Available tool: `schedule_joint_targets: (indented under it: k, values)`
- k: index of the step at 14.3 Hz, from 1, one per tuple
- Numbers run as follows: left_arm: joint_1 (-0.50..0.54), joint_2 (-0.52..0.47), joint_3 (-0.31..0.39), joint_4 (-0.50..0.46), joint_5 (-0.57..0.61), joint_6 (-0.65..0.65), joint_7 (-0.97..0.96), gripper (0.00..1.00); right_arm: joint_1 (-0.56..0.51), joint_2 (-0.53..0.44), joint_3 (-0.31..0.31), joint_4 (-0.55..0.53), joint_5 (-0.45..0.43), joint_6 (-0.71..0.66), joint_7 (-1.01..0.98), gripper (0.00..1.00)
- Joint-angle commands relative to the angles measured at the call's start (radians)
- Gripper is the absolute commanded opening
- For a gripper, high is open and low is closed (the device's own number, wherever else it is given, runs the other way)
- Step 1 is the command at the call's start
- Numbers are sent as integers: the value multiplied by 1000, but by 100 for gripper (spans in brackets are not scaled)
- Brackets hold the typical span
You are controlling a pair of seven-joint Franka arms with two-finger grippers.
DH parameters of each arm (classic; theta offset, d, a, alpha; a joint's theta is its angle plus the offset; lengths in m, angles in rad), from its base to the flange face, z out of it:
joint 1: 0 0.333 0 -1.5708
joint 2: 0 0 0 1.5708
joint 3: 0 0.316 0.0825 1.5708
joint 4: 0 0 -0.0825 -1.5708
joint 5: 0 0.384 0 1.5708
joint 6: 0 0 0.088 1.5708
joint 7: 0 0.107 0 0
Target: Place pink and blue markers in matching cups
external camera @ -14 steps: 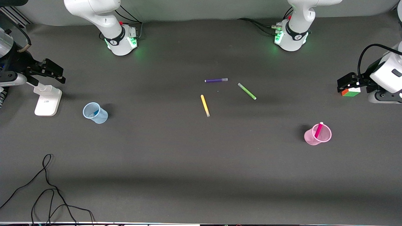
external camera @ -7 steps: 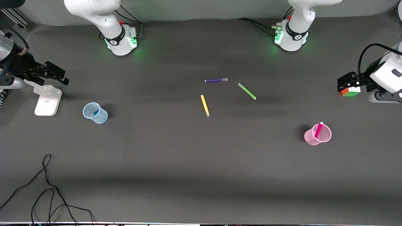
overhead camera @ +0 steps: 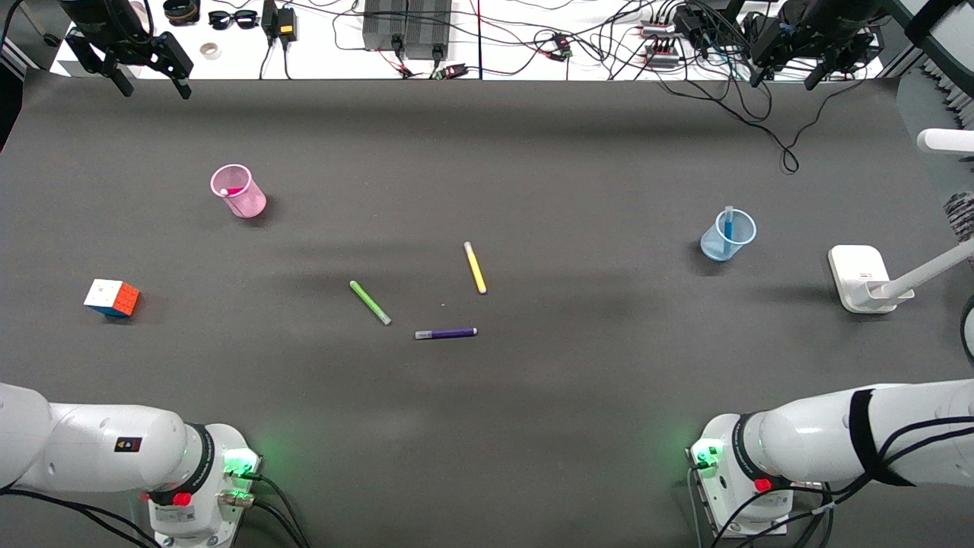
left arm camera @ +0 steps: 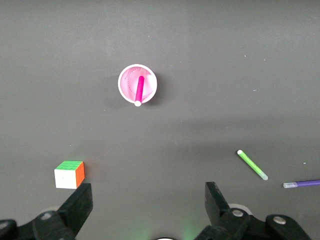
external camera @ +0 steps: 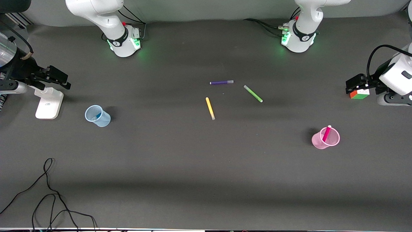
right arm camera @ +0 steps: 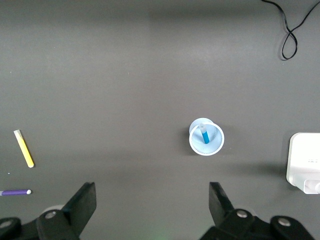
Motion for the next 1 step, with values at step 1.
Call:
schedule_joint_targets:
  k: [1]
  values:
    - [-4,-25,2,-11,-8,-12,7,100,4,8,0,11,-14,3,-24,100]
